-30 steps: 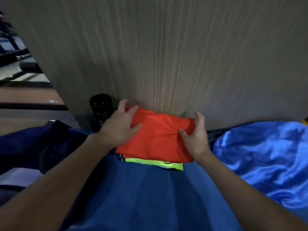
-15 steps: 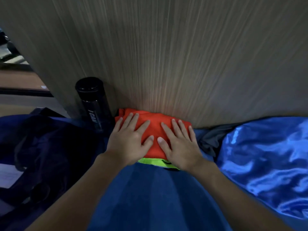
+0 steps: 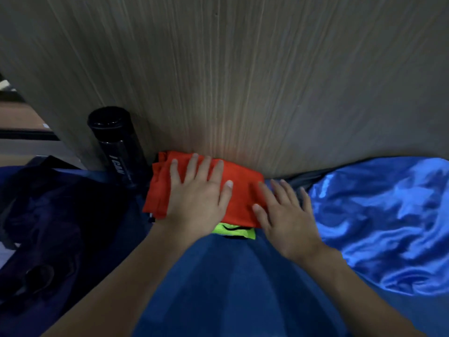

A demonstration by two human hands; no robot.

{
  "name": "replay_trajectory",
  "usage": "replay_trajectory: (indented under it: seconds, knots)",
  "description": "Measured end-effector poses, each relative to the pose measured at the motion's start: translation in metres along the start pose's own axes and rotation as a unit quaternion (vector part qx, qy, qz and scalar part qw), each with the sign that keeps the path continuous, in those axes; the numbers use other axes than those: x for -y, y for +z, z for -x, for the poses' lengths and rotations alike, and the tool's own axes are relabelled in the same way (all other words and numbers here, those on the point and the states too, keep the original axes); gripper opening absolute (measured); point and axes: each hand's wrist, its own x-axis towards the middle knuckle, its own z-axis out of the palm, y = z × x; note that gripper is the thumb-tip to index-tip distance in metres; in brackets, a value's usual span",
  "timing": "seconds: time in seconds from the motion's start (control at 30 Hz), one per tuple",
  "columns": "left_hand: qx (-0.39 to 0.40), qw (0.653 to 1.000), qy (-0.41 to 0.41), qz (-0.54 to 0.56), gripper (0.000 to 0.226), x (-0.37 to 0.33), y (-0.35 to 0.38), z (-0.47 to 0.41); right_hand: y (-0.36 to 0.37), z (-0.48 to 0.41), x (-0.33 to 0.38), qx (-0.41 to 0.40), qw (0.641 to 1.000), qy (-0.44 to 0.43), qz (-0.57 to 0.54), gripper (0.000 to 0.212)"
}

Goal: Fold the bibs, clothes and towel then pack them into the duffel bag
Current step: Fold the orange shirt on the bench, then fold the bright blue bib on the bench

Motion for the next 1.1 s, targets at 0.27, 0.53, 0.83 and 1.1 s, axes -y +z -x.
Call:
replay_trajectory:
  seconds: [0.27,0.53,0.83,1.1]
  knots:
    - [0.029,0.967,0.224,0.121,0.047,-0.122,0.015,0.009,-0.041,0.08,-0.097,0.022,0.982,0.148,0.112,0.029]
    - [0.151,0.957,0.218,0.115,0.053,-0.199,0.045,0.016,-0.031,0.131,-0.154,0.034,0.988,0.117,0.098,0.039]
    - [0.066,0.916,0.233,0.319,0.011,-0.192,0.013,0.037,-0.085,0.148,-0.153,-0.067,0.988,0.129,-0.058,0.024]
    - [0.023,0.875,0.174,0.451,0.013,-0.169,-0.081,0.05,-0.142,0.161,-0.144,-0.011,0.943,0.037,-0.332,0.008]
